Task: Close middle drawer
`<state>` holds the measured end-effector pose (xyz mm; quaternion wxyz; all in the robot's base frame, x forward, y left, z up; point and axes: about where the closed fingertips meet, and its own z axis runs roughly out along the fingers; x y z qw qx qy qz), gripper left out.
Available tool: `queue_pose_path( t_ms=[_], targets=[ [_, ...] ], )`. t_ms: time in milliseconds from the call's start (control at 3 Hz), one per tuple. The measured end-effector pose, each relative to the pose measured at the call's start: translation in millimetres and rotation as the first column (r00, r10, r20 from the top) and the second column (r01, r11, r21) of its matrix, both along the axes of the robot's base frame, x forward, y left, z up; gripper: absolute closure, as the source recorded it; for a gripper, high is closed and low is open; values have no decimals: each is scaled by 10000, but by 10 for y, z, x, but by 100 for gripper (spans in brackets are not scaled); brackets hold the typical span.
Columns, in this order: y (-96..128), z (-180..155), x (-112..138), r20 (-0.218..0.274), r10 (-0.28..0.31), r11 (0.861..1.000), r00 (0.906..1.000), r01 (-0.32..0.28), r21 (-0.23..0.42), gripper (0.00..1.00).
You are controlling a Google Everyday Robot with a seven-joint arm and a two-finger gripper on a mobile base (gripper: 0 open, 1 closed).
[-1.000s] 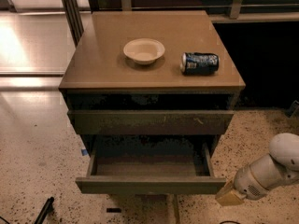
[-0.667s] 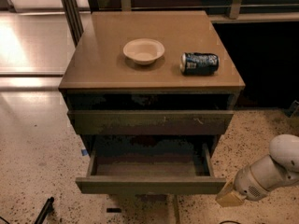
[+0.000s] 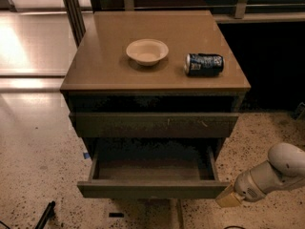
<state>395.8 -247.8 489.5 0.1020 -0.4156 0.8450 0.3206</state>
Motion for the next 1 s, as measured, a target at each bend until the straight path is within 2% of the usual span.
queue_pose_path(
  t_ms=[333,667,1000],
  targets=[
    [-46,-472,150,8,-587,9975,9983,587,387,100],
    [-86,-802,301,272,-1054,9934,9941,1040,481,100],
    [-99,-916,435,819,-1463,9891,9858,1446,271,100]
  ],
)
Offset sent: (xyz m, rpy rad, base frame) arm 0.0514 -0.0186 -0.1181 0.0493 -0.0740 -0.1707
